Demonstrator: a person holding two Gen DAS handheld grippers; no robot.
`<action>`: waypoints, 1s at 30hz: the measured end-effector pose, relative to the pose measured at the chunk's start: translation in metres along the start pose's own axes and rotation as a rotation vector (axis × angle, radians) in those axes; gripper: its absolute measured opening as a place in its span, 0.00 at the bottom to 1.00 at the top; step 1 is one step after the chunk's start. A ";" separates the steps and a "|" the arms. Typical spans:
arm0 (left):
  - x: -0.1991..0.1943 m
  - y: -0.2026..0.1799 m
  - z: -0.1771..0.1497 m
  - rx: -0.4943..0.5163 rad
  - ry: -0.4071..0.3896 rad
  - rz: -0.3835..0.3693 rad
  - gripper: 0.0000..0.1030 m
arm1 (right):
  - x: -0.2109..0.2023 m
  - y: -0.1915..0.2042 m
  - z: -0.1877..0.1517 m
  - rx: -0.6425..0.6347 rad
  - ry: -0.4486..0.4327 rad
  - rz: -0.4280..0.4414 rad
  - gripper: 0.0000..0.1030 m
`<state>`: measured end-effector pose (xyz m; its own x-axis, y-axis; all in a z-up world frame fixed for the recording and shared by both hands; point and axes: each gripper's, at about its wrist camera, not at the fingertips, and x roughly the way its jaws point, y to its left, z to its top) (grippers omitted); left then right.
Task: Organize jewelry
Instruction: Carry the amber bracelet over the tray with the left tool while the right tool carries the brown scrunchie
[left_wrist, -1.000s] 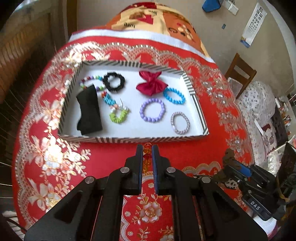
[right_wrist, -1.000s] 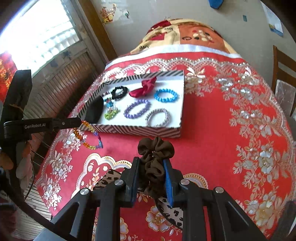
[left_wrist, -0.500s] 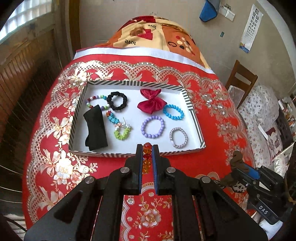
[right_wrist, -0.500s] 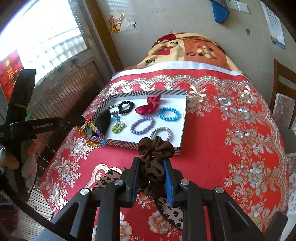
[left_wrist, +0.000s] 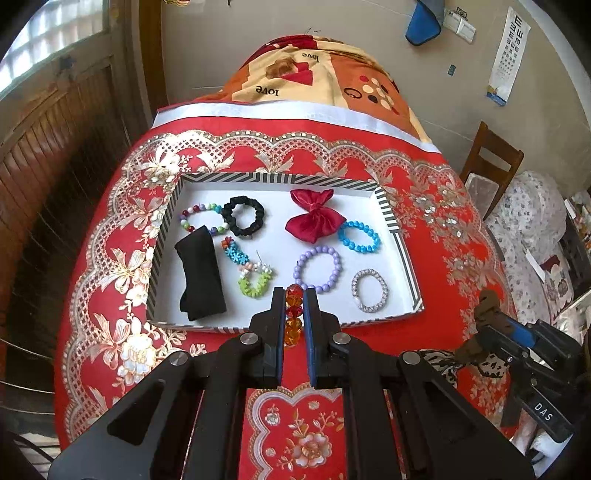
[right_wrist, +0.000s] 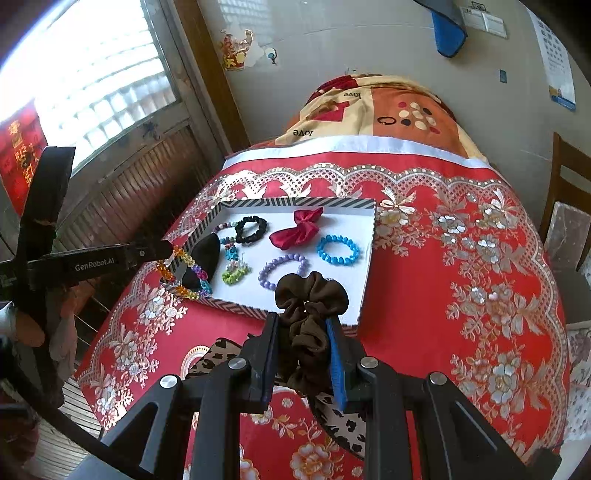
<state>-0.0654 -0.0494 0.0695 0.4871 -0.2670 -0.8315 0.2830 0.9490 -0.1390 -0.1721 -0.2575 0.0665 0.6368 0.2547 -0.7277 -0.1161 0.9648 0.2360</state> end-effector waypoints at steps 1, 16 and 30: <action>0.002 0.001 0.001 -0.001 0.002 0.001 0.08 | 0.001 0.001 0.001 -0.002 0.000 -0.001 0.23; 0.023 0.011 0.028 -0.008 0.015 0.006 0.08 | 0.027 -0.003 0.031 0.002 0.013 0.013 0.23; 0.072 0.008 0.048 -0.013 0.079 -0.011 0.08 | 0.085 -0.010 0.053 0.051 0.114 0.036 0.23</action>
<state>0.0116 -0.0688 0.0340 0.4175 -0.2643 -0.8694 0.2775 0.9481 -0.1549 -0.0763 -0.2491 0.0360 0.5420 0.2981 -0.7857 -0.0972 0.9509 0.2938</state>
